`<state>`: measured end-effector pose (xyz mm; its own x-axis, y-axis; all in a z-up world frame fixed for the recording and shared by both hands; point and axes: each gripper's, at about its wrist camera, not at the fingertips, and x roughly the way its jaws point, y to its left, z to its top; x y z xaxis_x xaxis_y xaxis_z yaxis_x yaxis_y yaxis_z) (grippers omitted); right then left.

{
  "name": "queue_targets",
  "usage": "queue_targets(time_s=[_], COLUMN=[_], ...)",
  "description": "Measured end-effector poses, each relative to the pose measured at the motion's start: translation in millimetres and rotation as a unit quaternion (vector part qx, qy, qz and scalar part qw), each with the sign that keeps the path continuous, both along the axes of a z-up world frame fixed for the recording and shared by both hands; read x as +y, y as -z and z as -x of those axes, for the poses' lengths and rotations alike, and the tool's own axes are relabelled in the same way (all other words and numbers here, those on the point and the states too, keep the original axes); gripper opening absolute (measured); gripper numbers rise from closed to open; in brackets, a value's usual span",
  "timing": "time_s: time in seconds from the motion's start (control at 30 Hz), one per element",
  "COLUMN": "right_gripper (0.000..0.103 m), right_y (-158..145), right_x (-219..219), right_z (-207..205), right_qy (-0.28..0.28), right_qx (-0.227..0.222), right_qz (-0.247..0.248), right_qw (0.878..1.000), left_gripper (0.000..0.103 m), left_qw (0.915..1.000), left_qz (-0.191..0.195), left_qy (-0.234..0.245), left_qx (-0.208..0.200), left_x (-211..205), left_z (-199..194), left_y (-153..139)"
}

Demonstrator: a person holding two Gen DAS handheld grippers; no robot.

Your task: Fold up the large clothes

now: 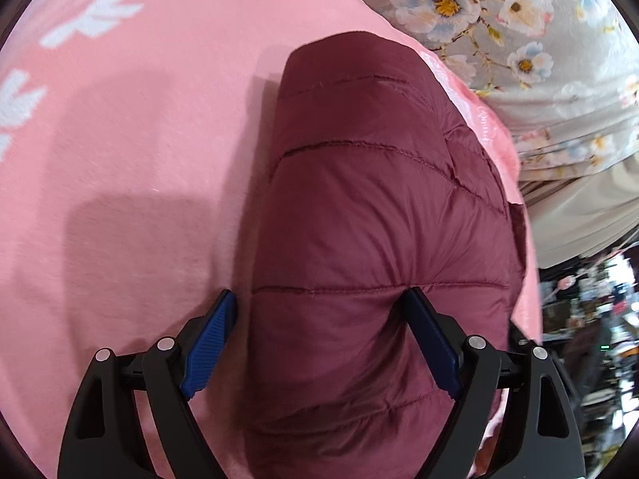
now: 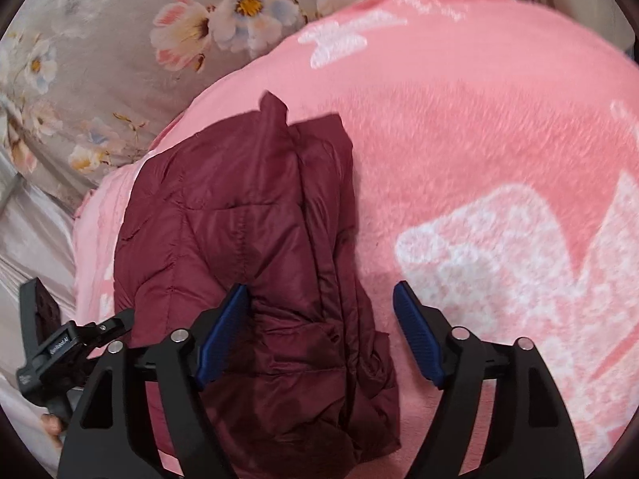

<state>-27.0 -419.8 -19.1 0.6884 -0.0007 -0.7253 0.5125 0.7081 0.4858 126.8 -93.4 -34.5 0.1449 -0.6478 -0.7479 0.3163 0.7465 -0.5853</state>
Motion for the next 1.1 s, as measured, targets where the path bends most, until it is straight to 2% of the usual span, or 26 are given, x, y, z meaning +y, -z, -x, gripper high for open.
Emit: queue_targets(time_s=[0.07, 0.17, 0.23, 0.27, 0.3, 0.33, 0.37, 0.43, 0.5, 0.57, 0.7, 0.8, 0.97, 1.03, 1.1], right_gripper=[0.077, 0.078, 0.062, 0.060, 0.051, 0.036, 0.031, 0.022, 0.019, 0.018, 0.017, 0.017, 0.017, 0.017, 0.017], right_y=[9.9, 12.3, 11.0, 8.7, 3.4, -3.6, -8.4, -24.4, -40.9, -55.4, -79.4, -81.1, -63.7, -47.8, -29.2], right_x=[-3.2, -2.5, 2.1, 4.3, 9.0, 13.9, 17.3, 27.9, 42.6, 57.6, 93.6, 110.1, 125.2, 129.2, 131.6], right_z=[-1.0, -7.2, -18.1, -21.8, -27.4, -32.5, -33.9, -47.1, -65.2, -85.1, -138.8, -176.7, -233.6, -251.3, -267.8], right_qy=[-0.003, -0.017, -0.040, -0.043, -0.050, -0.057, -0.060, -0.068, -0.083, -0.101, -0.136, -0.152, -0.165, -0.168, -0.171], right_qx=[-0.015, -0.029, -0.035, -0.032, -0.030, -0.031, -0.032, -0.030, -0.037, -0.052, -0.081, -0.105, -0.119, -0.106, -0.083], right_qz=[-0.039, -0.050, -0.061, -0.056, -0.037, -0.018, -0.007, 0.032, 0.071, 0.098, 0.162, 0.169, 0.151, 0.144, 0.136], right_qw=[0.999, 0.998, 0.997, 0.997, 0.998, 0.998, 0.998, 0.997, 0.993, 0.989, 0.974, 0.968, 0.967, 0.969, 0.972], left_gripper=[0.085, 0.085, 0.084, 0.078, 0.075, 0.065, 0.055, 0.042, 0.037, 0.035, 0.034, 0.034, 0.034, 0.035, 0.035], left_qw=[0.9999, 0.9994, 0.9989, 0.9987, 0.9983, 0.9975, 0.9967, 0.9942, 0.9908, 0.9846, 0.9637, 0.9510, 0.9432, 0.9405, 0.9419], left_qz=[0.011, 0.022, 0.022, 0.021, 0.020, 0.018, 0.017, 0.032, 0.033, 0.010, -0.034, -0.048, -0.058, -0.077, -0.097], left_qy=[0.007, 0.025, 0.035, 0.038, 0.037, 0.039, 0.040, 0.048, 0.052, 0.048, 0.035, 0.018, -0.003, -0.006, -0.005], left_qx=[-0.004, -0.011, -0.023, -0.028, -0.042, -0.057, -0.068, -0.092, -0.120, -0.168, -0.262, -0.305, -0.327, -0.331, -0.322], left_x=[-1.4, -9.4, -13.9, -13.4, -13.6, -12.6, -11.1, -5.1, 2.0, 9.9, 28.4, 41.2, 57.2, 61.2, 60.7], left_z=[0.5, -0.1, 1.2, 0.2, -0.7, -1.7, -4.6, -13.8, -23.8, -30.9, -56.6, -86.5, -138.7, -155.1, -168.4], left_y=[0.4, -1.2, -6.0, -8.3, -12.9, -17.9, -22.0, -35.7, -52.1, -69.3, -101.4, -111.4, -98.5, -82.5, -64.5])
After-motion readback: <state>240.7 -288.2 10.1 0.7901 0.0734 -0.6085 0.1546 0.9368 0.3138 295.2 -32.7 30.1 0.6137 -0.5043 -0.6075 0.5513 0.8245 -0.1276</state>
